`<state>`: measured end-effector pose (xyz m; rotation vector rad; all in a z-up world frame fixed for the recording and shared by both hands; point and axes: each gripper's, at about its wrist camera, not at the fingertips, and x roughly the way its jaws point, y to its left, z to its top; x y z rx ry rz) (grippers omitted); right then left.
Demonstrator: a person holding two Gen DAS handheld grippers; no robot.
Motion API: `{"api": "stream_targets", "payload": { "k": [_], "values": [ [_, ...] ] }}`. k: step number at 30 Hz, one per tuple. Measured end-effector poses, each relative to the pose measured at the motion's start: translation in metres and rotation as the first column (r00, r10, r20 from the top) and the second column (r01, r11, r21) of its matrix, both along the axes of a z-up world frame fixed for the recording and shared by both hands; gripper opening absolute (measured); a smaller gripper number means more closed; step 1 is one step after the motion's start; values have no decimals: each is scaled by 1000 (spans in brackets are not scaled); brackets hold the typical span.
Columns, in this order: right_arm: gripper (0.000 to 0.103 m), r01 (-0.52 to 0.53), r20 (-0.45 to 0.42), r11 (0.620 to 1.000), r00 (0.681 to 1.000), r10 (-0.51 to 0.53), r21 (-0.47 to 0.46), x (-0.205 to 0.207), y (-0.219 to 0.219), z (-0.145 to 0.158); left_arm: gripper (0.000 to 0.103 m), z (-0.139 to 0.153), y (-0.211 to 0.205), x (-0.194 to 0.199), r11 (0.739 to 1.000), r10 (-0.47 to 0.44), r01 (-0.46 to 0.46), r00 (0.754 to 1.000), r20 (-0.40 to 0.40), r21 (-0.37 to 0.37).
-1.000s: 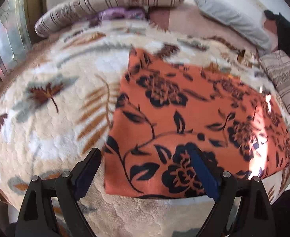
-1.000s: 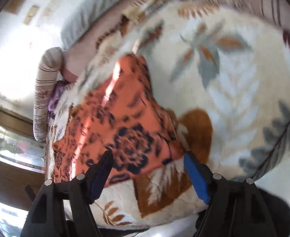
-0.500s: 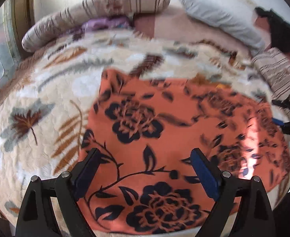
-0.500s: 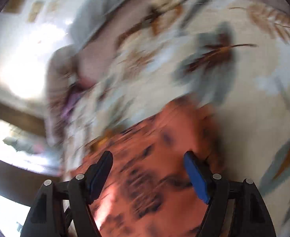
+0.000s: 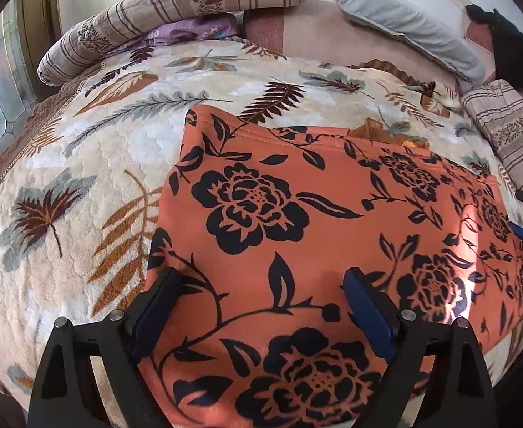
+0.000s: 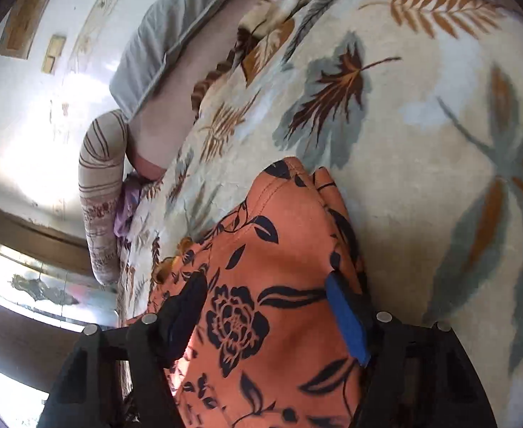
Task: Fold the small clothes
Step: 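Press the orange floral bundle flat with both grippers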
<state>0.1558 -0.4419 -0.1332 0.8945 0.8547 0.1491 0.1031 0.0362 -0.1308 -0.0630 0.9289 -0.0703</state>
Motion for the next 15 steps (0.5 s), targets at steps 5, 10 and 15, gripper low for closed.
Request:
{"api": "stream_targets", "payload": {
  "k": [5,10,15],
  "values": [
    [77,-137,114,990,984,139,-23,-41,39,36,92,21,6,-24,998,16,-13,998,54,-53],
    [73,-71,-5,997,997,71,-14,-63,41,-11,92,-13,2,-21,1000,8,-6,999,-53,25],
    [76,-67,62,997,996,69,-34,-98,58,29,92,2,-3,-35,999,-8,7,1000,5,45]
  ]
}}
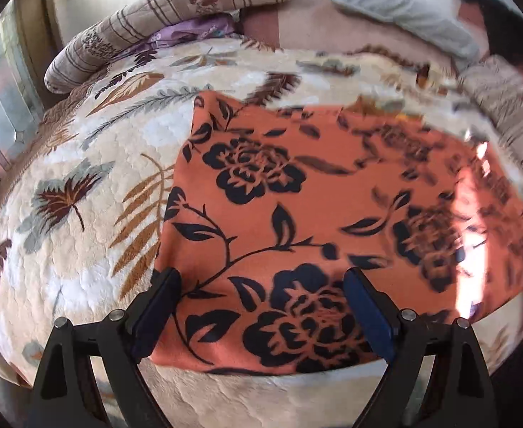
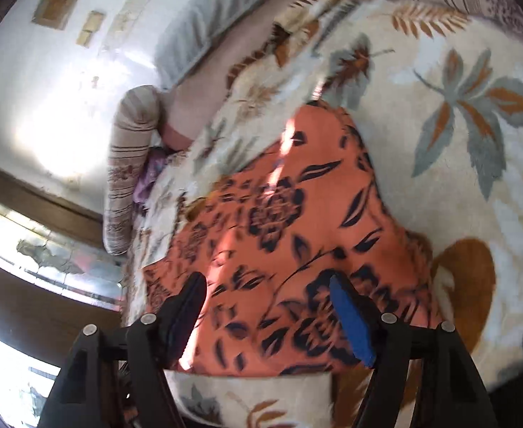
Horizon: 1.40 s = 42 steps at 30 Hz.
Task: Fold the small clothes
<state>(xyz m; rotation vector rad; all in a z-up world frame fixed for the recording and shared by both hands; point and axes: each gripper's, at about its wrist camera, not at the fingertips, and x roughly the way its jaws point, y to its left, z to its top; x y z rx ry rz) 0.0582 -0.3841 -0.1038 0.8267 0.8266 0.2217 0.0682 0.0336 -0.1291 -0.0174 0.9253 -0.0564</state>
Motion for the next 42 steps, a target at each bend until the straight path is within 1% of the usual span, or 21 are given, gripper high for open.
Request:
{"api": "stream_targets", "payload": {
  "k": [1,3,4,6,7,9,11,13,14,16,17,18,19,22,25,26,29,31,36,38,42],
  "values": [
    [76,-14,18,1000,1000,14,-2,-6,5,4,92,7,3,-5,999,4,-3,999,33,-37],
    [77,-15,15,1000,1000,16,-26,-18,8,1,92,12,7,-10,1000,16,-14,998,53,-28],
    [77,-10,-3,999,1000,10,-36,-20,8,-8,92,7,8,-9,1000,21,-21,999,31,-7],
    [77,23,-75,1000,997,-24,-19,-28,-5,-30,93,-19,16,4,999,38,-37,995,-94,12],
    [77,49,-106,999,993,-48,14,-31,-12,-42,97,-23,18,6,998,46,-41,995,-88,48],
    [77,66,-81,997,995,-62,50,-34,-16,-41,97,-14,24,3,998,63,-62,994,-93,11],
    [77,54,-48,998,997,-53,18,-35,-15,-30,97,4,32,-7,995,97,-97,995,-15,-20],
    [77,36,-12,999,999,-36,12,-34,-11,-21,97,10,34,-10,996,89,-89,996,23,-11],
    [77,20,-5,1000,1000,-20,18,-31,-9,-21,97,5,35,-8,996,86,-86,996,8,8],
    [77,18,-41,1000,999,-18,-6,-23,-6,-31,97,-21,40,6,991,111,-101,987,-119,84],
    [77,27,-86,1000,996,-28,-14,-19,-6,-39,97,-25,48,6,992,122,-119,983,-137,28],
    [77,37,-90,999,995,-36,15,-20,-9,-43,97,-20,55,3,988,149,-152,981,-127,-17],
    [77,44,-72,999,997,-42,23,-22,-11,-39,96,-12,59,1,984,172,-175,977,-124,-19],
    [77,42,-52,999,998,-44,-28,-24,-11,-30,96,22,57,6,993,121,-121,993,-3,-11],
    [77,39,-51,999,998,-40,-29,-23,-8,-31,96,36,53,46,995,77,-79,996,34,66],
    [77,36,-49,999,998,-38,-37,-22,-6,-31,96,32,51,65,989,85,-87,996,22,122],
    [77,22,-47,998,999,-24,-58,-22,-5,-31,96,6,51,122,953,92,-74,995,-49,294],
    [77,19,-49,999,999,-22,-49,-19,-2,-35,96,-6,57,146,930,109,-81,992,-56,359],
    [77,36,-51,999,998,-37,-7,-17,-9,-40,97,-5,70,181,933,147,-121,988,-53,339],
    [77,41,-49,999,998,-41,3,-18,-11,-40,97,11,65,175,931,146,-134,989,-11,339],
    [77,71,-9,997,997,-71,-21,-28,-14,-28,97,57,59,126,969,125,-144,986,106,201]
  ]
}}
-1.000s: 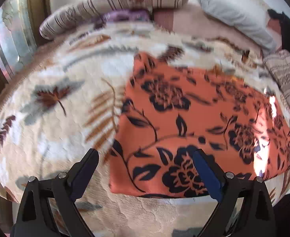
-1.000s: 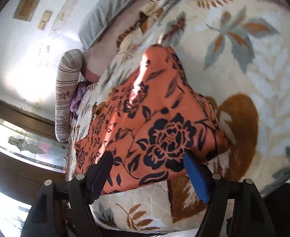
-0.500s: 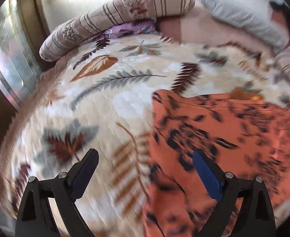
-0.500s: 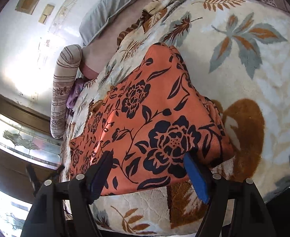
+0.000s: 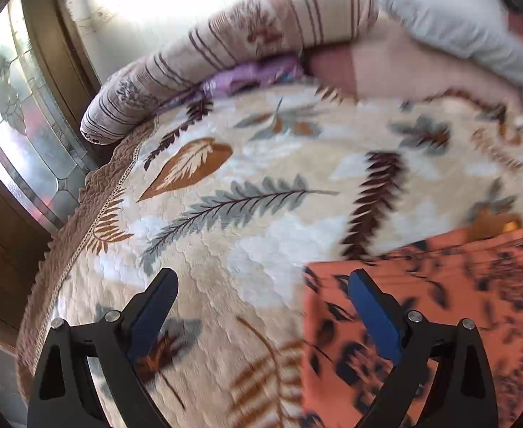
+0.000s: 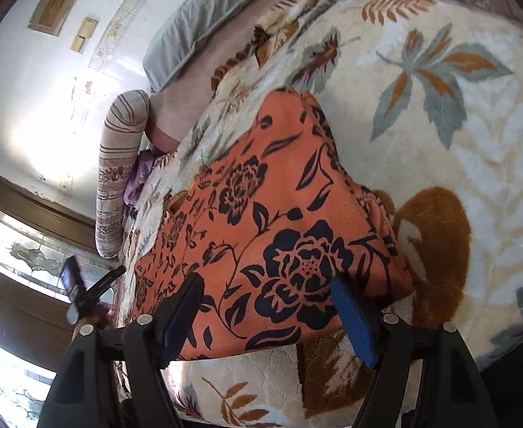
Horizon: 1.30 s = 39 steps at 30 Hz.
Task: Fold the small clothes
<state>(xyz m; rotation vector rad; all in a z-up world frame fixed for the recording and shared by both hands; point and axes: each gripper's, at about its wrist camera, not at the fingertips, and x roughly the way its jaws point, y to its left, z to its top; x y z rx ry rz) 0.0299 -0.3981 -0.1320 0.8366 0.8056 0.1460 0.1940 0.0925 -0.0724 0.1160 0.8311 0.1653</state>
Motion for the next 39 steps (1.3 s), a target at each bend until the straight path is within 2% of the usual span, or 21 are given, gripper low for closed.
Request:
{"api": "stream_targets", "payload": {
  "k": [2,5,7,10,13,17,22,33,36,39],
  "values": [
    [77,7,25,1000,1000,-7,26,-10,0,7,97,15,-7,-34,997,-18,22,999,40,-80],
    [77,-14,21,995,1000,12,100,-27,10,6,97,18,-28,-83,977,-52,63,997,62,-204],
    [77,-15,-10,988,1000,17,151,-34,18,-3,97,9,-48,-106,961,-82,95,995,60,-259],
    [77,17,-72,977,997,-1,213,-29,19,-20,97,-16,-76,-117,946,-116,112,993,4,-305],
    [77,87,-99,964,993,-64,252,-20,10,-29,97,-37,-96,-118,950,-109,87,992,-58,-299],
    [77,155,-131,944,984,-121,290,-16,-2,-39,97,-32,-100,-123,951,-95,75,994,-54,-301],
    [77,170,-126,943,982,-139,284,-11,-5,-39,97,-23,-96,-127,950,-89,70,995,-48,-304],
    [77,204,-112,945,977,-180,256,-2,-10,-32,97,-31,-96,-119,951,-89,67,994,-59,-300],
    [77,205,-110,946,977,-183,251,0,-10,-35,97,-41,-100,-109,957,-91,64,993,-80,-284],
    [77,209,-109,946,976,-187,249,3,-11,-34,97,-66,-106,-96,966,-97,56,983,-154,-252]
  ]
}}
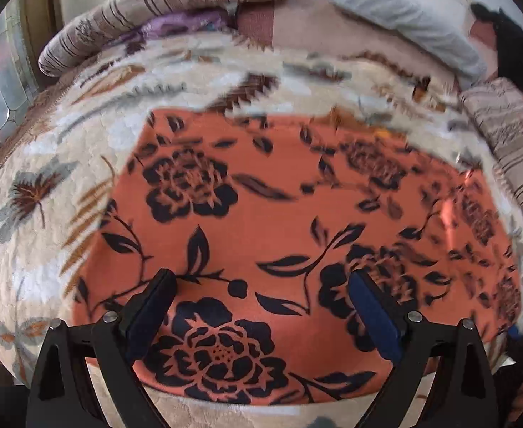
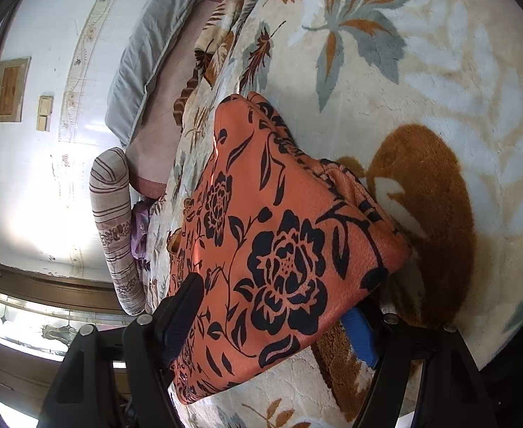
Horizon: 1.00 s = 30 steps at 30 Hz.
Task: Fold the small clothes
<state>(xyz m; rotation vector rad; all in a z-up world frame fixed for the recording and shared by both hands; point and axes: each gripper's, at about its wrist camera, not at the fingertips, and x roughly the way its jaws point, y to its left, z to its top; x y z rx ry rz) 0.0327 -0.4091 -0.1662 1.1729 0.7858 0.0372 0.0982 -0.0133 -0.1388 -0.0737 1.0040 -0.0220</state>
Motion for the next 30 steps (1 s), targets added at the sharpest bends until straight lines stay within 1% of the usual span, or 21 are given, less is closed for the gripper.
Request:
{"api": "stream_targets", "payload": {
  "k": [1,2,3,5,7,9,11,12,13,14,19,21,22,23,24,25,26,28,29,30],
  "values": [
    [78,-3,3,1000,1000,3,-8,1,0,2,97,-5,-1,1,1000,7,-7,1000,4,10],
    [78,-10,10,1000,1000,10,-23,2,1,5,98,-5,-2,0,1000,11,-12,1000,23,17],
    [78,-19,19,999,1000,20,-48,4,2,9,98,-3,-3,-1,1000,11,-11,1000,25,22],
    [78,-39,40,994,998,44,-102,6,7,16,98,3,-4,-2,1000,10,-10,999,34,5],
    [78,-51,28,990,998,55,-128,10,9,15,98,9,-5,-1,1000,17,-17,999,51,-3],
    [78,-56,22,990,998,60,-131,12,10,12,98,9,-9,2,1000,8,-9,998,55,12],
    [78,-58,24,988,998,62,-140,14,9,12,98,-3,-13,8,998,3,-3,1000,13,56],
    [78,-61,22,987,998,65,-145,15,9,13,99,-9,-15,9,997,-2,1,1000,10,78],
    [78,-61,22,987,998,65,-149,16,10,14,100,-9,-17,8,995,-7,4,1000,29,97],
    [78,-62,21,986,998,66,-153,17,10,15,100,-9,-18,9,995,-7,4,1000,29,103],
    [78,-56,13,985,998,59,-164,20,12,14,100,-9,-15,11,996,-7,6,1000,17,90],
    [78,-52,11,988,998,54,-147,21,10,12,100,-10,-15,11,996,-10,8,1000,20,93],
    [76,-57,10,988,998,59,-146,23,9,11,100,-10,-15,12,996,-9,7,1000,21,92],
    [55,-71,3,984,997,73,-161,25,9,12,100,-10,-15,12,996,-9,7,1000,22,93],
    [9,-94,-17,980,996,93,-177,28,9,12,100,-10,-16,11,996,-8,6,1000,24,94],
    [10,-106,-39,976,994,101,-192,30,8,12,100,-10,-17,11,995,-8,6,1000,22,98],
    [10,-106,-41,968,994,99,-229,28,10,18,100,-7,-17,10,995,-8,6,1000,19,97],
    [10,-103,-29,931,995,99,-351,22,20,39,100,2,-14,6,998,7,-9,1000,30,64],
    [10,-105,-33,917,994,100,-385,20,23,43,100,11,-14,2,999,16,-18,998,65,40],
    [13,-109,-50,911,994,97,-398,18,24,41,100,17,-16,-2,999,16,-19,994,104,32]
  ]
}}
